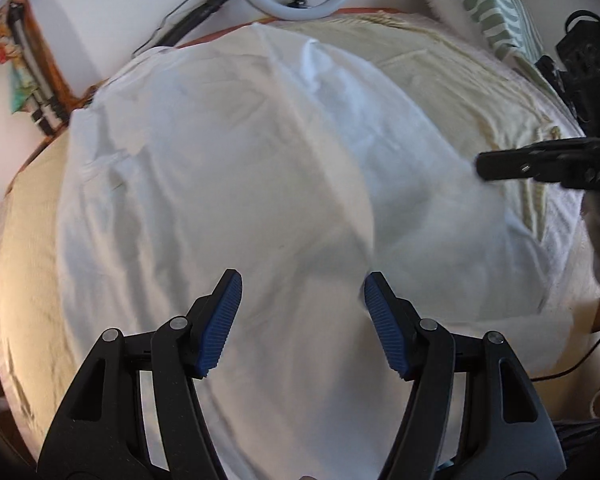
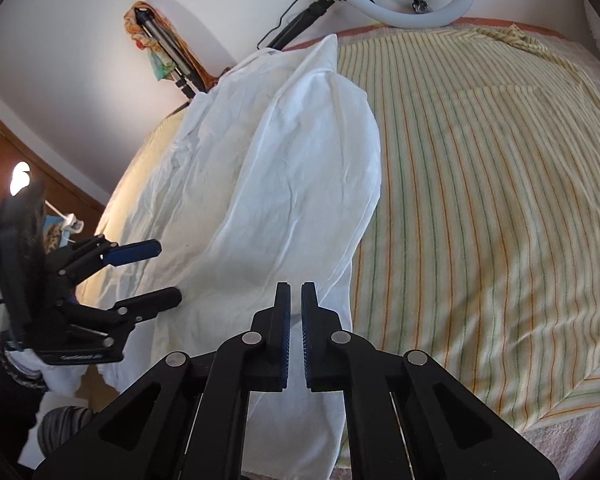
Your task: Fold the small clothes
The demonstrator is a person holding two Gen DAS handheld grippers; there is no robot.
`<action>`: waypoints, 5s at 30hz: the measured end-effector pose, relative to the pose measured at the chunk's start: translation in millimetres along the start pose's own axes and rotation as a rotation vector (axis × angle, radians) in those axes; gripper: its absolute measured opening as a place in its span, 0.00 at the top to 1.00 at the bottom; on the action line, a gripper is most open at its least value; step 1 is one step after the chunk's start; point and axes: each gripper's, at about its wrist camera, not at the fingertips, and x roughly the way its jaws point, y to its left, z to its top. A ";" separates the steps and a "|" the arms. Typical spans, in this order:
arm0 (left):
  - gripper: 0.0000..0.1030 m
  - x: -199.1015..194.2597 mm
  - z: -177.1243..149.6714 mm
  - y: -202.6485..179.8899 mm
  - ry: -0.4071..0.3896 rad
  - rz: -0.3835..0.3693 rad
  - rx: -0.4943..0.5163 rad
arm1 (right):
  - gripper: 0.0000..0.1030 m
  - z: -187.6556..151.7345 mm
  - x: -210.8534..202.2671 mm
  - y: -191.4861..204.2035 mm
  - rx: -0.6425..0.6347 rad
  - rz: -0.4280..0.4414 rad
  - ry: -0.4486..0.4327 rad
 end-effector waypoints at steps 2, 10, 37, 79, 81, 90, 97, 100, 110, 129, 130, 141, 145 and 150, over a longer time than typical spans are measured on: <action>0.36 -4.0 -8.4 7.5 0.004 -0.001 -0.006 | 0.94 -1.8 -4.2 2.1 0.013 0.034 -0.002; 0.36 -22.9 -12.3 7.7 -0.039 -0.051 -0.011 | 0.66 -48.2 -9.3 19.4 -0.032 0.101 0.039; 0.41 -92.7 4.6 -83.3 -0.217 -0.181 0.053 | 0.90 -41.1 -57.6 -15.6 0.020 0.150 -0.046; 0.56 -65.3 -45.3 -128.6 -0.221 -0.244 -0.048 | 0.64 -48.4 -83.7 -44.5 0.074 0.132 -0.153; 0.56 -54.6 -35.0 -147.3 -0.197 -0.247 -0.017 | 0.64 -45.7 -92.5 -52.9 0.087 0.111 -0.178; 0.51 -3.4 -8.2 -192.3 -0.100 -0.166 0.031 | 0.64 -29.4 -102.0 -69.6 0.115 0.057 -0.225; 0.60 6.3 -14.3 -172.9 -0.104 -0.206 -0.017 | 0.64 -14.5 -92.8 -72.9 0.100 0.061 -0.216; 0.86 8.0 -14.0 -159.1 -0.090 -0.278 -0.068 | 0.64 -4.1 -81.8 -70.5 0.094 0.081 -0.201; 0.93 -10.6 -20.9 -130.4 -0.128 -0.418 -0.223 | 0.55 47.4 -14.8 -71.8 0.132 0.115 -0.128; 0.95 -35.7 -38.5 -77.7 -0.191 -0.552 -0.341 | 0.97 100.7 63.7 -32.7 0.147 0.016 -0.022; 0.95 -36.2 -41.2 -73.4 -0.194 -0.558 -0.351 | 0.98 101.0 60.5 -27.1 0.130 -0.004 -0.030; 0.95 -36.3 -67.8 -41.6 -0.201 -0.583 -0.446 | 0.98 120.0 53.5 67.3 -0.090 -0.182 -0.032; 0.95 -38.2 -74.8 -30.8 -0.211 -0.581 -0.474 | 0.98 120.6 66.7 101.9 -0.164 -0.181 -0.009; 0.95 -40.6 -87.1 -12.9 -0.227 -0.568 -0.524 | 0.98 121.1 96.3 135.4 -0.227 -0.177 0.032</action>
